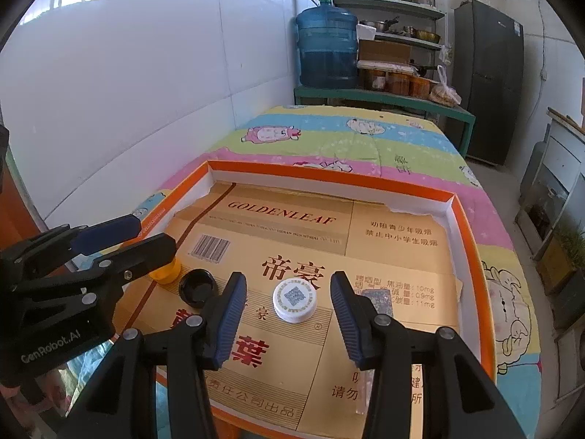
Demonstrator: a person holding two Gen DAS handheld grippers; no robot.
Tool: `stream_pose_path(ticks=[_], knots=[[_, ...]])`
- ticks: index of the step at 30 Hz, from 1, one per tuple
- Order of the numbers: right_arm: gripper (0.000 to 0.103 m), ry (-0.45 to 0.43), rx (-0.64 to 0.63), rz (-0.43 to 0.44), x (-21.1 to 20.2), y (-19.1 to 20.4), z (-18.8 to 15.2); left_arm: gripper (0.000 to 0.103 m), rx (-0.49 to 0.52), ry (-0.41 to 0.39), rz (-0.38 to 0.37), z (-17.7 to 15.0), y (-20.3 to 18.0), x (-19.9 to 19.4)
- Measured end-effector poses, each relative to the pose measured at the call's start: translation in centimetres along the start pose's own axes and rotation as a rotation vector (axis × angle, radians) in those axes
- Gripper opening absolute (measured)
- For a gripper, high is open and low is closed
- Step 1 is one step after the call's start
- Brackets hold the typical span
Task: Organize rigid objects
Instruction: 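Open the left gripper on the orange cap and lift both tools away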
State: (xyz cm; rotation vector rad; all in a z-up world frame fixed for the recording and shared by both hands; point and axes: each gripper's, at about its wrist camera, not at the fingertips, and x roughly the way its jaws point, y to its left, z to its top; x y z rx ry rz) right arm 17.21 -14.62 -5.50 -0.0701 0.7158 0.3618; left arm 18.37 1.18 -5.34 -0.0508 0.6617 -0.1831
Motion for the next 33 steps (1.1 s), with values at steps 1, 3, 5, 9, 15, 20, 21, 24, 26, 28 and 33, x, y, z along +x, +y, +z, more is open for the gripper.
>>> stream_pose_path(ticks=[1,3,5,9,15,20,21,24,26,28,33], knots=[[0.048,-0.005,0.001,-0.002,-0.1,0.0,0.0,0.05,0.001,-0.008,0.0,0.0,0.0,-0.2],[0.048,-0.018,0.007,-0.008,-0.4,0.0,0.1,0.05,-0.004,-0.024,-0.008,0.2,0.0,-0.5],[0.048,-0.031,0.022,-0.01,-0.6,-0.2,0.2,0.05,-0.013,-0.032,-0.014,0.3,0.0,-0.7],[0.048,-0.058,0.035,-0.044,-1.0,-0.5,0.4,0.05,-0.037,-0.03,0.004,0.8,0.0,-1.4],[0.048,-0.075,0.049,-0.097,-3.4,-0.2,0.6,0.05,0.012,-0.078,0.021,0.9,-1.8,-5.4],[0.048,-0.077,0.06,-0.159,-6.8,0.6,-0.2,0.05,-0.016,-0.095,0.008,-0.3,-2.4,-9.1],[0.048,-0.077,0.067,-0.174,-7.5,0.8,-0.4,0.05,-0.022,-0.101,0.009,-0.8,-2.5,-10.0],[0.048,-0.085,0.087,-0.215,-9.7,1.2,-1.1,0.05,-0.028,-0.115,0.012,-1.9,-2.9,-12.1],[0.048,-0.091,0.109,-0.213,-11.2,1.4,-1.7,0.05,-0.034,-0.122,0.011,-2.5,-2.9,-13.2],[0.048,-0.1,0.115,-0.22,-12.5,1.8,-2.1,0.05,-0.04,-0.128,0.005,-3.2,-3.0,-14.5],[0.048,-0.11,0.115,-0.246,-14.6,2.9,-3.2,0.05,-0.048,-0.132,0.002,-4.7,-3.5,-17.0]])
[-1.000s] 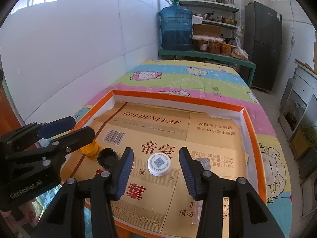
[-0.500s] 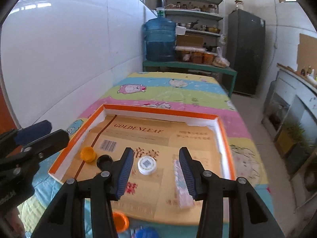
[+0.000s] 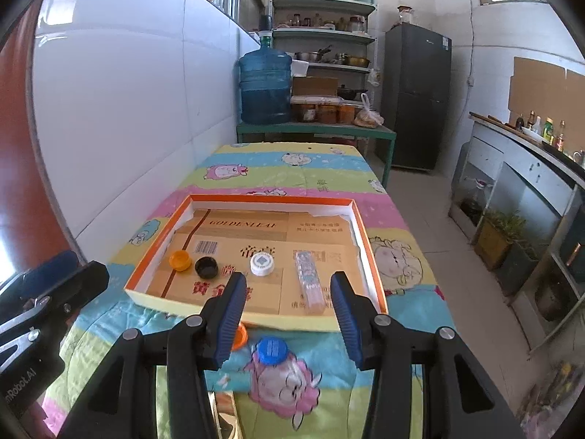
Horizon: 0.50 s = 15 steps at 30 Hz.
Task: Organize rigid objects
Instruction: 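Open the left gripper on the orange cap and lift both tools away, then move both open tools back over the loose items on the quilt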
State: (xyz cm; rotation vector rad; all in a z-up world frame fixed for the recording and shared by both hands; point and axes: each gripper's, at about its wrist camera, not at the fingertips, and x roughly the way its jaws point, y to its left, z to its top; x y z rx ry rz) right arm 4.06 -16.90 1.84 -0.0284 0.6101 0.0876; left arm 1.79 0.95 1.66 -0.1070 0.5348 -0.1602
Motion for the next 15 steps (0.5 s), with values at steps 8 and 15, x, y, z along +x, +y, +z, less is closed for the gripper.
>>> stream_pose_path(ticks=[8,15], knots=[[0.048,-0.006,0.003,-0.012,-2.8,0.6,-1.2,0.05,-0.004,-0.001,0.014,-1.2,-0.4,-2.4],[0.048,-0.01,0.001,-0.015,-4.5,0.8,-2.3,0.05,0.014,0.003,0.047,-1.9,-1.0,-3.3]])
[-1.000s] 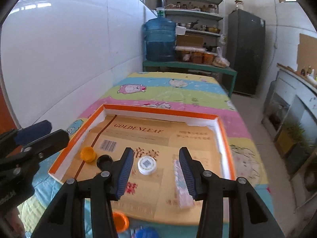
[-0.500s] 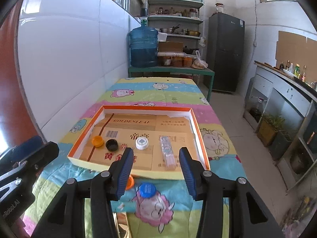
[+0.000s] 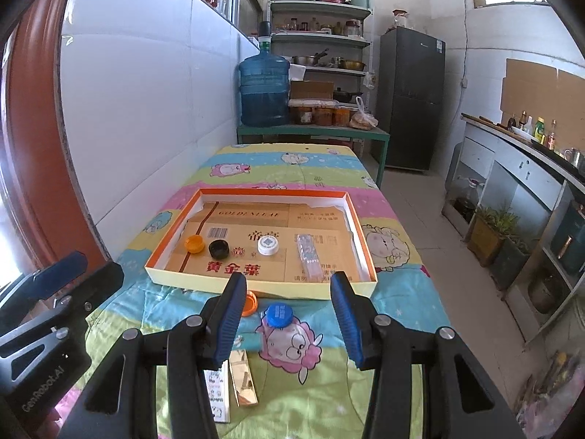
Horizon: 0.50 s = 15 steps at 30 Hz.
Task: Organize rigid objects
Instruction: 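Move both open tools back over the loose items on the quilt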
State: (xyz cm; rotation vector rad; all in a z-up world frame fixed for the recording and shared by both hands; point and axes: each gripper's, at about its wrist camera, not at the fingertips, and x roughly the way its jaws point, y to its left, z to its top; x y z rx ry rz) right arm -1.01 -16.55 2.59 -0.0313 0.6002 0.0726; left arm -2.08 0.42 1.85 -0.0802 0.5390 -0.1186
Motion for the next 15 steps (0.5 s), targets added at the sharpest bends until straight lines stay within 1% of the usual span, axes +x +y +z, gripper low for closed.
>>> stream_pose_path(ticks=[7,15], knots=[[0.048,0.032,0.009,0.021,-0.1,0.2,-1.3,0.05,-0.001,0.019,0.011,-0.4,0.3,-0.1],[0.048,0.069,0.018,0.024,0.4,0.1,-2.5,0.05,0.001,0.037,0.023,-1.1,0.3,0.0]])
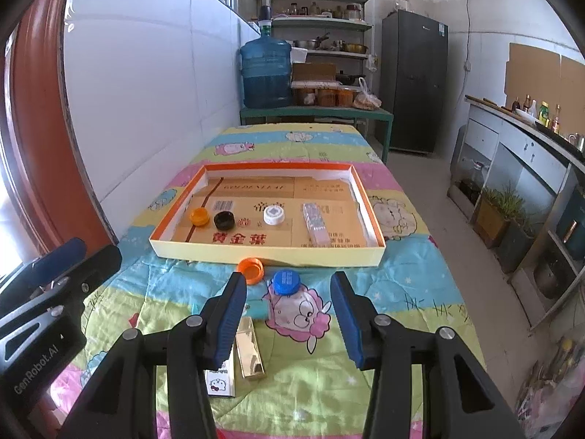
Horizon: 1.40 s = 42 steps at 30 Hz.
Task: Organize rigid objects
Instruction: 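Move both open tools back over the loose items on the quilt, then lower the right gripper onto the red Coca-Cola cap and close it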
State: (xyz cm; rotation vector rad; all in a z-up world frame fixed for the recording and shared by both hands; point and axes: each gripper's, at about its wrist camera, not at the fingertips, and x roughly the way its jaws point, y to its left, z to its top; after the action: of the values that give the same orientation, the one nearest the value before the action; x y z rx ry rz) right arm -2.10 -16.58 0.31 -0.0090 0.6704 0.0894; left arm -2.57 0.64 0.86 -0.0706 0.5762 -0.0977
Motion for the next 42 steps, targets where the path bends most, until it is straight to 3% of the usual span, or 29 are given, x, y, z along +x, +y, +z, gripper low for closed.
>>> stream_pose_path(ticks=[9,20,24,29,34,42], knots=[[0.048,0.015,-0.009,-0.002,0.2,0.2,-0.4,0.05,0.015,0.021,0.098,-0.3,0.1,0.3],[0.048,0.041,-0.019,0.004,0.3,0.3,-1.7,0.05,0.0,0.048,0.072,-1.3,0.7,0.3],[0.048,0.075,-0.009,0.093,0.0,0.2,-3.7,0.05,-0.004,0.064,0.072,-2.2,1.2,0.4],[0.048,0.119,-0.109,0.2,-1.0,1.8,-7.5,0.05,-0.009,0.1,0.072,-3.8,1.8,0.9],[0.048,0.173,-0.187,0.245,-0.7,3.3,-10.7,0.05,0.001,0.133,0.067,-5.0,1.6,1.7],[0.048,0.172,-0.232,0.272,-0.5,4.4,-11.2,0.05,0.01,0.144,0.059,-5.4,1.2,2.0]])
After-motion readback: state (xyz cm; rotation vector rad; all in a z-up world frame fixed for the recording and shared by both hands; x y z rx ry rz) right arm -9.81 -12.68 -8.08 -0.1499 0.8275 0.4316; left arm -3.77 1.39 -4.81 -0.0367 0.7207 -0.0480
